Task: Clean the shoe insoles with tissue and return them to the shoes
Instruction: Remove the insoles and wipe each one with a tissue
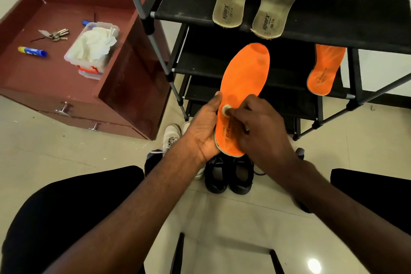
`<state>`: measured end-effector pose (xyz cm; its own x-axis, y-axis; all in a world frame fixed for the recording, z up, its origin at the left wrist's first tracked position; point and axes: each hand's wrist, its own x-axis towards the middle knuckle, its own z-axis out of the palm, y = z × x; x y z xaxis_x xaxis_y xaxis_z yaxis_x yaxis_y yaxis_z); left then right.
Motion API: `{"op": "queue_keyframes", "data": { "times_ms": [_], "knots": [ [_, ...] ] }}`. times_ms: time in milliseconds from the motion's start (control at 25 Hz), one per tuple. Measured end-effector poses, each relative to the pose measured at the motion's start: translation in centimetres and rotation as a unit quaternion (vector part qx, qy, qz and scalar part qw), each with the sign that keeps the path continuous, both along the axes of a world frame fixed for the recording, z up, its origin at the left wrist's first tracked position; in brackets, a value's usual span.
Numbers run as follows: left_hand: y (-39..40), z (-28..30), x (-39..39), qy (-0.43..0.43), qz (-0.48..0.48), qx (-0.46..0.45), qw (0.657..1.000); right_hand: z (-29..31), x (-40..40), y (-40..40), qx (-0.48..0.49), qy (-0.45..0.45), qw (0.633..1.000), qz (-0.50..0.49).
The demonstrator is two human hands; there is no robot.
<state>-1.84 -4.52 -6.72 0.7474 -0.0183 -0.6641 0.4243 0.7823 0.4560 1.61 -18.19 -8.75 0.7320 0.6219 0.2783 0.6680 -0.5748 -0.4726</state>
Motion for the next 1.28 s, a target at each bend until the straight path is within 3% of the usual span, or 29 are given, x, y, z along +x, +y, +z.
{"op": "queue_keyframes", "data": {
  "times_ms": [80, 280, 440, 640, 840, 1000, 1160, 1280],
  "knots": [
    [0.1, -0.1, -0.1, 0.003, -0.006, -0.006, 1.000, 0.2, -0.6, -0.1, -0.017, -0.007, 0.998, 0.056],
    [0.3, -0.4, 0.2, -0.011, -0.012, 0.030, 0.999, -0.3, 2.4, -1.3, 0.003, -0.006, 0.999, -0.045],
    [0.6, -0.2, -0.2, 0.001, -0.015, 0.008, 1.000, -0.4, -0.8, -0.5, -0.025, 0.013, 0.997, 0.075],
    [0.0, -0.3, -0.1, -0.010, -0.023, 0.015, 1.000, -0.1, 1.9, -1.1, 0.004, -0.011, 0.999, -0.053],
    [0.5, -0.3, -0.3, 0.008, -0.028, -0.010, 1.000, 0.2, -0.8, -0.6, -0.011, 0.004, 0.997, 0.077],
    [0.5, -0.5, -0.2, -0.018, -0.015, 0.005, 1.000, 0.1, 1.3, -0.8, -0.009, 0.000, 1.000, -0.024],
    [0.8, -0.8, -0.1, 0.000, -0.010, -0.014, 1.000, 0.0, -1.3, 0.1, -0.014, 0.029, 0.997, 0.063],
    [0.5, -0.7, -0.2, -0.013, -0.018, -0.009, 1.000, 0.2, 0.3, -0.4, -0.039, -0.018, 0.999, 0.004]
  ]
}}
